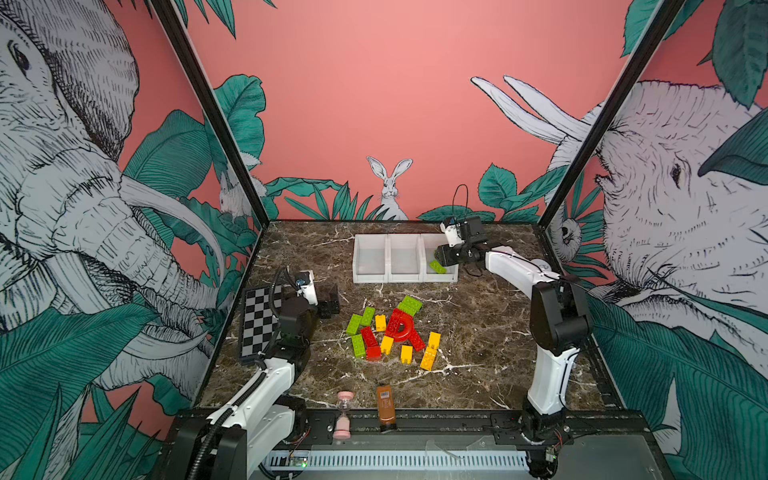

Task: Sort the legos into containers by color
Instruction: 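Place the second green brick in the same tray compartment and release, then move the right gripper back to the pile and grasp a yellow brick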

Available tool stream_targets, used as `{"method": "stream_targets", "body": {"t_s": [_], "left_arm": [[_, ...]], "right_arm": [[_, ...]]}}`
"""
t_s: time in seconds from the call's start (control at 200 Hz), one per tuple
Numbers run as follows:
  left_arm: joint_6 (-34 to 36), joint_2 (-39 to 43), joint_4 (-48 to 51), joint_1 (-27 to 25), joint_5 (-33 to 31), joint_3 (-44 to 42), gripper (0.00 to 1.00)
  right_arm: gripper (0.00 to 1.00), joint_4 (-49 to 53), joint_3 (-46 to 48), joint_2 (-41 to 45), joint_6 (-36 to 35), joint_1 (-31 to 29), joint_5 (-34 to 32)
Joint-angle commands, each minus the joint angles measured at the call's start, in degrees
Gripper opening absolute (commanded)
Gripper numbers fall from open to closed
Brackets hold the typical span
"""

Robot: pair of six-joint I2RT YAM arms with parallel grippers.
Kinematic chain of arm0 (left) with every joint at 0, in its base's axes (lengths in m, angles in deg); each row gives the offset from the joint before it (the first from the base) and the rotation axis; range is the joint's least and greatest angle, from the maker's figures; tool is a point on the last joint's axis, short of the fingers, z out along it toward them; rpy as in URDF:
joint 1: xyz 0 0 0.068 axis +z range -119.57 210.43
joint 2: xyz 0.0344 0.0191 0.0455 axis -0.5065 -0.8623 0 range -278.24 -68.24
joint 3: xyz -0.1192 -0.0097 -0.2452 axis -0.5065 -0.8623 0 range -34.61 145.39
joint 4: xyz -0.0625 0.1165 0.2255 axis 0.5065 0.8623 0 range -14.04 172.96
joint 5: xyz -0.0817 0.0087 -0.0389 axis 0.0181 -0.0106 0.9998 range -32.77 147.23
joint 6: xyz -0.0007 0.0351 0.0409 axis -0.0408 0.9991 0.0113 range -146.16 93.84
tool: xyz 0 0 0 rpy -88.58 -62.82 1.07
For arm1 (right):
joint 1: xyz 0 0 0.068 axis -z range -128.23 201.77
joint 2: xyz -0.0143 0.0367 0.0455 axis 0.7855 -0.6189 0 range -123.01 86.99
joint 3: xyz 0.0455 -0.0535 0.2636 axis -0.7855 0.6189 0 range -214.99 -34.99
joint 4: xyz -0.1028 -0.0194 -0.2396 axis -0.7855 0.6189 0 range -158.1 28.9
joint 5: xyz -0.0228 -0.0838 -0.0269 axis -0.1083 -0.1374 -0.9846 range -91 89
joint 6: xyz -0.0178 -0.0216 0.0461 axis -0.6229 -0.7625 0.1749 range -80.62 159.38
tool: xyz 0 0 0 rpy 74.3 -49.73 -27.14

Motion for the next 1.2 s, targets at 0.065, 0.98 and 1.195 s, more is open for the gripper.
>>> {"method": "stream_targets", "body": {"t_s": [0.065,0.98,1.195], "left_arm": [[0.2,1.0,0.3,-0.4,-0.2,0.2,0.98],[0.2,-1.1,0.0,-0.5,0.0,0.7,0.98],[0.3,-0.7,0.1,-0.5,-0.4,0.5,0.98]], "right_arm": [[0.60,0.9,2.4,5.0,1.7,-0.1,1.2],[0.71,10.3,34.5,28.2,27.0,-25.7,-11.7],[0.71,10.2,34.1,24.9,26.7,-26.3,-12.5]]}}
